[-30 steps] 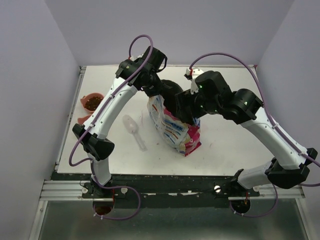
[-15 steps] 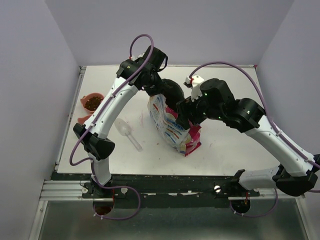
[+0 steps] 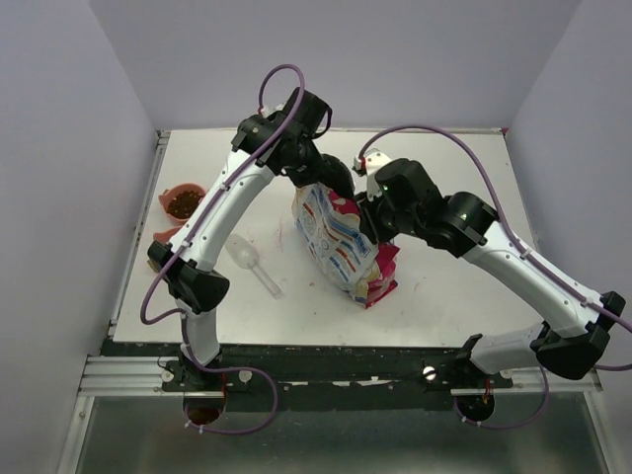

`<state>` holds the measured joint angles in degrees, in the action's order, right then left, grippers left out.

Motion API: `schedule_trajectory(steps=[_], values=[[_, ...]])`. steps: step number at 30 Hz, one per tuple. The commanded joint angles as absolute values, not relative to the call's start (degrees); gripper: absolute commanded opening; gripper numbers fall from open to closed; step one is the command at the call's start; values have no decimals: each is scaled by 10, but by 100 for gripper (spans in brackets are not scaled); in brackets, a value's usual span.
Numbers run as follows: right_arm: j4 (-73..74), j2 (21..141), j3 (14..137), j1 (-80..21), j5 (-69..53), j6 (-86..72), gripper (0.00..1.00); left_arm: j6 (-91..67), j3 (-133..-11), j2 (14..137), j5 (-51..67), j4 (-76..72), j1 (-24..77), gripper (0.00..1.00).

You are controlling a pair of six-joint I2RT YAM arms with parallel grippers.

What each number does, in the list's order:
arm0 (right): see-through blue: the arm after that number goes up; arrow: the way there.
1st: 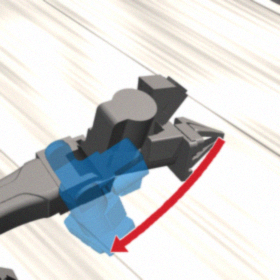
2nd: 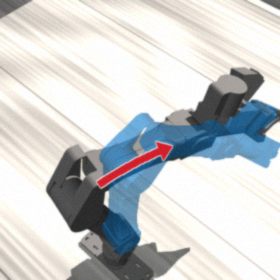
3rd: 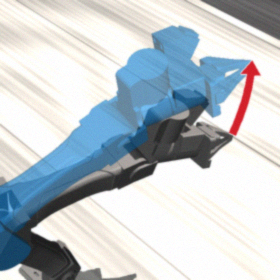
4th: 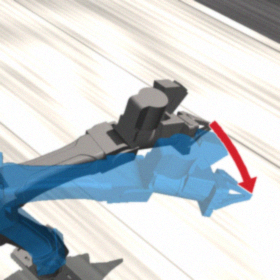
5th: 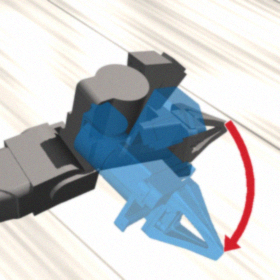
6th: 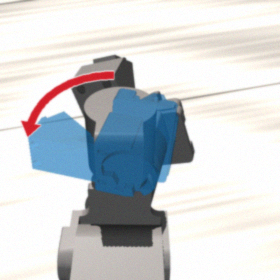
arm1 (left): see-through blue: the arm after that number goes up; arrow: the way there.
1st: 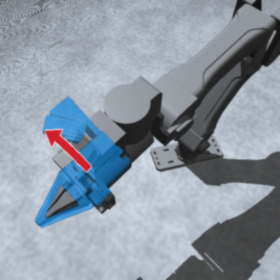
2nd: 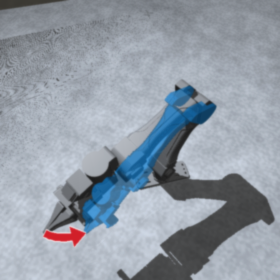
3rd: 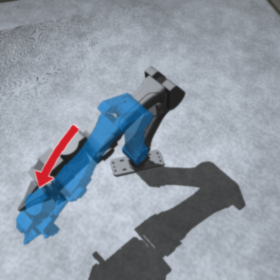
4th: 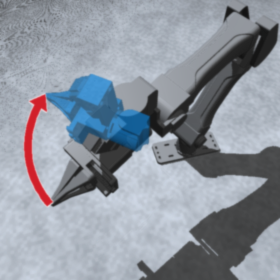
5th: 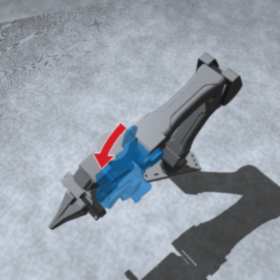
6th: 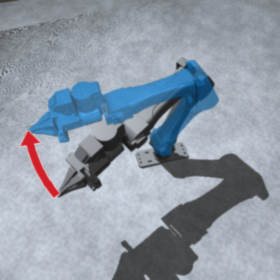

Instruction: Serve the pet food

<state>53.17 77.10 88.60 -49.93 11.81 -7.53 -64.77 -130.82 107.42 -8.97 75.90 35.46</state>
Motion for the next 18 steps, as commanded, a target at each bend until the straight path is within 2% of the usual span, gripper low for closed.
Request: schedule_trajectory(steps=[1, 3, 4, 7, 9, 13, 15, 18], values=[[523, 743, 865, -504, 126, -76, 28, -543, -1358, 1032, -120, 622, 341, 14], [518, 723, 838, -504, 117, -82, 0, -458, -1332, 1003, -91, 565, 334, 46], [518, 716, 829, -504, 112, -85, 0, -409, -1305, 987, -69, 533, 329, 57], [533, 712, 831, -504, 73, -88, 0, -333, -1218, 932, 49, 427, 302, 77], [543, 713, 851, -504, 60, -91, 0, -317, -1167, 909, 134, 382, 271, 79], [574, 730, 903, -504, 36, -83, 0, -294, -1119, 907, 277, 342, 235, 75], [595, 746, 922, -503, 40, -77, 0, -299, -1161, 939, 291, 396, 231, 75], [604, 751, 944, -503, 48, -75, 0, -371, -1229, 985, 221, 507, 230, 74]])
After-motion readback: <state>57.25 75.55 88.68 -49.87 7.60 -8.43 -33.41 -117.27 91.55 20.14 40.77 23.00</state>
